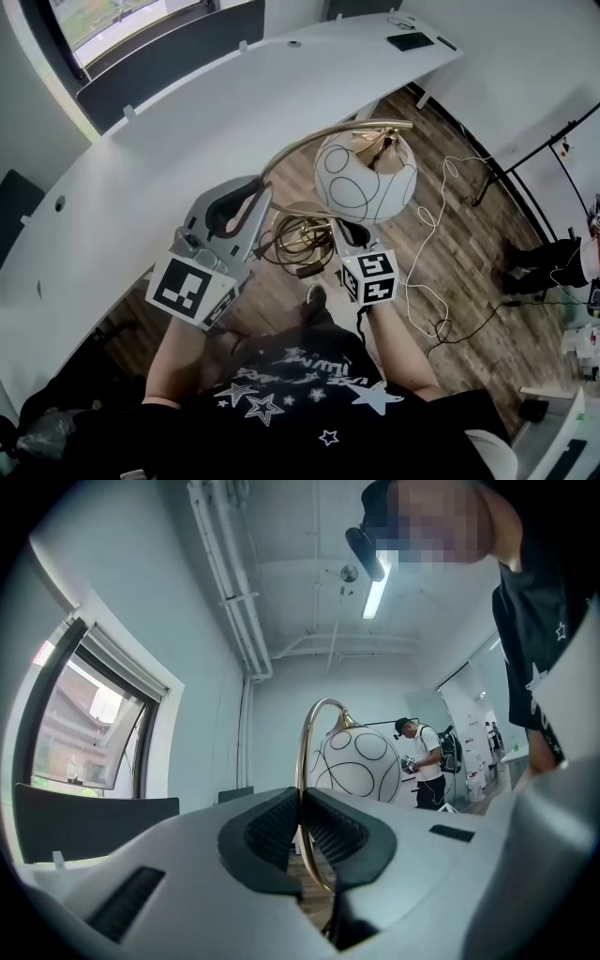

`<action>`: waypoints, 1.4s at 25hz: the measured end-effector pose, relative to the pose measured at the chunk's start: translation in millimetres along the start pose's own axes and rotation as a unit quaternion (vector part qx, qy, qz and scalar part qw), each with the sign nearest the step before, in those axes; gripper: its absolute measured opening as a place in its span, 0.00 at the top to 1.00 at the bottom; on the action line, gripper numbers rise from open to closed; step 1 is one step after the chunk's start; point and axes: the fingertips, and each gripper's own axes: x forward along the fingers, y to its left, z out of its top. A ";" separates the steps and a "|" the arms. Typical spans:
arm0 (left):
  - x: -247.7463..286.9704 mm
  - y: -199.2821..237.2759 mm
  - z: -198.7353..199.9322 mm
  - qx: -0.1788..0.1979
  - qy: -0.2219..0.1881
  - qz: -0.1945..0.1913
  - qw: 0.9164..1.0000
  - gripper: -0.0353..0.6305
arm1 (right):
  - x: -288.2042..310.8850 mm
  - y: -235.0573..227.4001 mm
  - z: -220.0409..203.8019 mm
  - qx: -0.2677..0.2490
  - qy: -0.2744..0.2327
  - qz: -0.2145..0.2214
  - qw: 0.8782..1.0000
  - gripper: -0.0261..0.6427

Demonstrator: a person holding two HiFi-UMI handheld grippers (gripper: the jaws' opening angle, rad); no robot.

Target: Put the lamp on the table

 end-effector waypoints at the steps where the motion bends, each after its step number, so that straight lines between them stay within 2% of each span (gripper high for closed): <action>1: 11.6 3.1 -0.3 0.000 0.002 0.002 1.000 0.90 | 5.4 -10.6 4.0 0.000 0.000 0.001 1.000 0.89; 6: 58.9 14.3 -6.3 -0.001 0.004 0.014 1.000 0.90 | 27.8 -55.1 15.5 -0.011 0.003 0.003 1.000 0.89; 19: 157.2 2.6 -19.6 0.011 0.015 0.034 0.999 0.90 | 56.4 -155.4 23.4 -0.015 -0.005 0.021 1.000 0.89; 28: 194.7 -4.4 -32.7 0.012 0.027 0.058 0.998 0.90 | 68.2 -195.3 17.8 -0.020 0.000 0.040 0.999 0.89; 35: 209.1 6.5 -37.1 0.010 0.035 0.064 0.997 0.90 | 83.7 -204.3 21.1 -0.015 0.002 0.047 0.999 0.89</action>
